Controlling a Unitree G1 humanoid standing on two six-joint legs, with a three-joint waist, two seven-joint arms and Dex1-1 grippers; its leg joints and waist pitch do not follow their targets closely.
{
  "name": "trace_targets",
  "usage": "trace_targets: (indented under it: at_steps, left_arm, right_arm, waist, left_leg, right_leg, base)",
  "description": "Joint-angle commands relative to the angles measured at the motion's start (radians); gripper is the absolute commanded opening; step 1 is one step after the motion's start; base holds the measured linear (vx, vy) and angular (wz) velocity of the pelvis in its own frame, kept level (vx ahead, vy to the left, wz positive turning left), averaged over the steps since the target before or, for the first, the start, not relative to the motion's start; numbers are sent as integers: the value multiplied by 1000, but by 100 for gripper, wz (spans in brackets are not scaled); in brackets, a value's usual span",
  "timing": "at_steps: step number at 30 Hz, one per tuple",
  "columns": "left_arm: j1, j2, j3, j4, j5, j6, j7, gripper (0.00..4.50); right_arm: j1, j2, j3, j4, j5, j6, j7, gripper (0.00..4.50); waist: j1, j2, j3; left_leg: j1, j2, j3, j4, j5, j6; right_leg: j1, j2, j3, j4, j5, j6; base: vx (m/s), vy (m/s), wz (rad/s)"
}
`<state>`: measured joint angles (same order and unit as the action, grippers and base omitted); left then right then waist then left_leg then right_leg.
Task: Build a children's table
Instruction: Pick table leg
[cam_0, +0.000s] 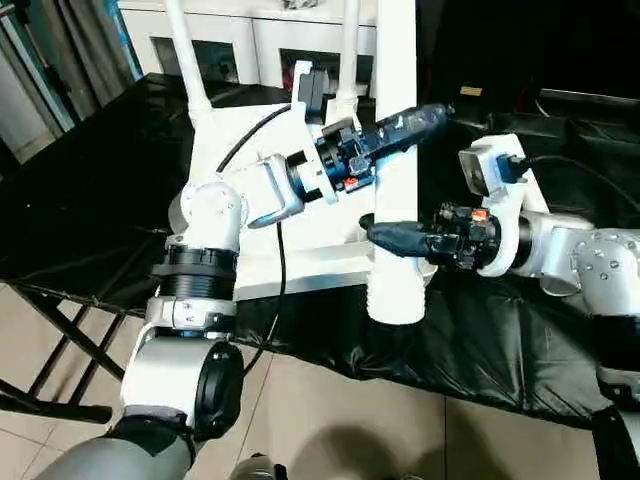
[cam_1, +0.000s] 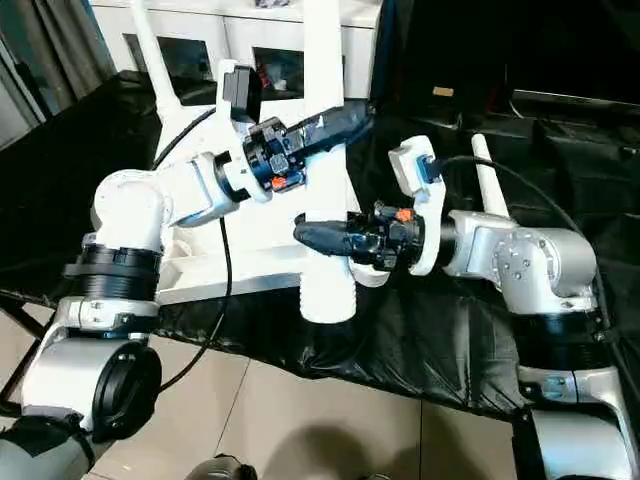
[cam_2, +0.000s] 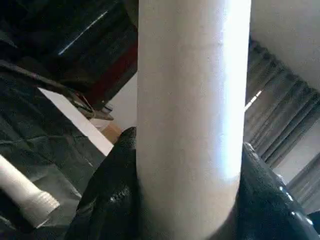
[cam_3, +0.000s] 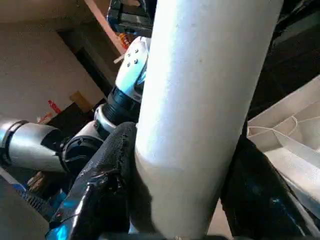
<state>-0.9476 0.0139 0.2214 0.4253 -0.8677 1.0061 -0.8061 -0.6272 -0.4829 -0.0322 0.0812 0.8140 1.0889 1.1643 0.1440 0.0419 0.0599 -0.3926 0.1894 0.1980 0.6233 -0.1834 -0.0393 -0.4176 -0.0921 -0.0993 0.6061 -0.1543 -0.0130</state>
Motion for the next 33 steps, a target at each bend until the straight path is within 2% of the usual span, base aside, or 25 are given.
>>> trace_targets:
  at_steps: [1,3,4,6,7,9,10,13,15,16,18,19,21,22,23,27,28,29,30,33]
  left_arm:
    - [-23,-13,11,-34,-7,-34,1,242]
    - [-27,-20,16,-24,23,-82,46,256]
    - [-17,-9,-20,-43,86,-147,62,256]
    - [-6,0,-52,-66,145,-201,88,276]
    - [0,7,-71,-84,196,-235,140,284]
    - [2,9,-76,-89,211,-240,161,288]
    - [11,25,-129,-115,279,-245,219,288]
    - [26,17,-170,-143,344,-258,305,288]
    - [35,1,-175,-146,359,-279,325,288]
    - [40,-8,-174,-147,359,-286,329,261]
    - [56,-24,-189,-150,388,-332,338,254]
    - [62,-27,-196,-156,394,-350,332,232]
    - [65,-29,-200,-159,396,-359,327,217]
    - [68,-31,-204,-165,401,-380,327,210]
    - [69,-38,-200,-169,407,-405,343,200]
    - [72,-26,-218,-178,432,-431,334,185]
    - [76,-24,-226,-181,446,-445,333,184]
    - [78,-24,-232,-185,451,-448,330,184]
    - [78,-24,-234,-187,448,-445,323,184]
    - [79,-21,-243,-192,456,-453,316,183]
  right_arm:
    - [14,7,30,-29,-23,-2,-37,198]
    - [23,16,23,-42,-36,-23,-67,197]
    - [30,31,15,-50,-65,-58,-116,197]
    - [33,46,13,-56,-101,-92,-168,193]
    - [37,59,19,-66,-147,-135,-225,189]
    - [40,64,22,-72,-162,-148,-246,186]
    - [48,77,34,-85,-199,-171,-298,186]
    - [58,103,37,-103,-222,-188,-353,186]
    - [62,117,37,-111,-228,-196,-379,186]
    - [63,122,40,-114,-236,-200,-391,186]
    - [69,133,56,-124,-269,-231,-420,186]
    - [72,137,60,-126,-276,-239,-428,186]
    - [73,139,61,-127,-279,-242,-433,186]
    - [77,145,66,-130,-292,-251,-448,186]
    - [82,150,71,-135,-306,-260,-464,186]
    - [95,153,92,-141,-327,-273,-484,186]
    - [100,156,99,-140,-330,-262,-488,221]
    - [104,159,105,-136,-335,-253,-493,221]
    - [105,160,108,-134,-336,-249,-495,256]
    - [104,162,109,-129,-328,-231,-498,278]
  waist:
    - [1,-27,-88]
    - [1,-27,-86]
    - [1,-28,-86]
    - [-3,-26,-87]
    - [-6,-25,-86]
    - [-8,-25,-85]
    - [-8,-25,-85]
    - [-10,-25,-85]
    - [-9,-23,-85]
    - [-9,-24,-85]
    - [-11,-24,-85]
    - [-10,-19,-85]
    - [-11,-21,-85]
    - [-11,-16,-86]
    - [-14,-18,-84]
    - [-16,-17,-86]
    - [-17,-19,-84]
    - [-19,-19,-83]
    - [-20,-19,-83]
    - [-27,-18,-83]
  left_leg:
    - [17,35,-22,-63,-81,50]
    - [17,35,-22,-63,-85,49]
    - [17,36,-25,-65,-88,39]
    - [18,37,-25,-68,-90,31]
    - [17,39,-28,-70,-93,16]
    - [19,36,-25,-69,-99,14]
    - [19,38,-25,-70,-101,12]
    - [20,38,-25,-70,-97,12]
    - [18,37,-24,-69,-96,17]
    - [18,35,-23,-69,-99,20]
    - [17,35,-23,-69,-105,20]
    - [20,36,-24,-69,-113,18]
    - [18,35,-24,-70,-122,18]
    - [20,34,-25,-70,-124,17]
    - [18,36,-25,-71,-125,19]
    - [19,36,-26,-71,-128,17]
    - [19,36,-25,-72,-134,18]
    - [19,35,-25,-73,-138,19]
    - [18,35,-25,-72,-141,19]
    - [18,34,-26,-72,-145,16]
  right_leg:
    - [65,-60,45,-75,-291,-155]
    - [64,-61,45,-77,-292,-153]
    - [63,-63,45,-80,-304,-142]
    - [63,-62,46,-78,-300,-134]
    - [63,-63,47,-75,-293,-126]
    - [63,-62,47,-76,-299,-125]
    - [62,-62,49,-76,-302,-122]
    - [61,-61,49,-73,-288,-121]
    - [61,-62,50,-75,-285,-128]
    - [62,-61,49,-77,-287,-129]
    - [61,-59,48,-78,-288,-129]
    - [59,-60,48,-79,-295,-127]
    - [61,-60,48,-81,-300,-123]
    - [61,-60,48,-79,-298,-122]
    - [59,-58,48,-80,-290,-123]
    - [60,-58,48,-77,-275,-126]
    - [60,-58,48,-79,-283,-126]
    - [60,-58,48,-80,-291,-125]
    - [60,-59,48,-80,-293,-126]
    - [61,-59,48,-81,-301,-124]
  base:
    - [0,0,0]
    - [0,0,0]
    - [0,0,0]
    - [0,0,0]
    - [0,0,0]
    - [0,0,0]
    - [0,0,0]
    - [0,0,0]
    - [0,0,0]
    - [0,0,0]
    - [0,0,0]
    - [0,0,0]
    - [0,0,0]
    - [0,0,0]
    - [0,0,0]
    - [0,0,0]
    - [0,0,0]
    - [0,0,0]
    - [0,0,0]
    - [0,0,0]
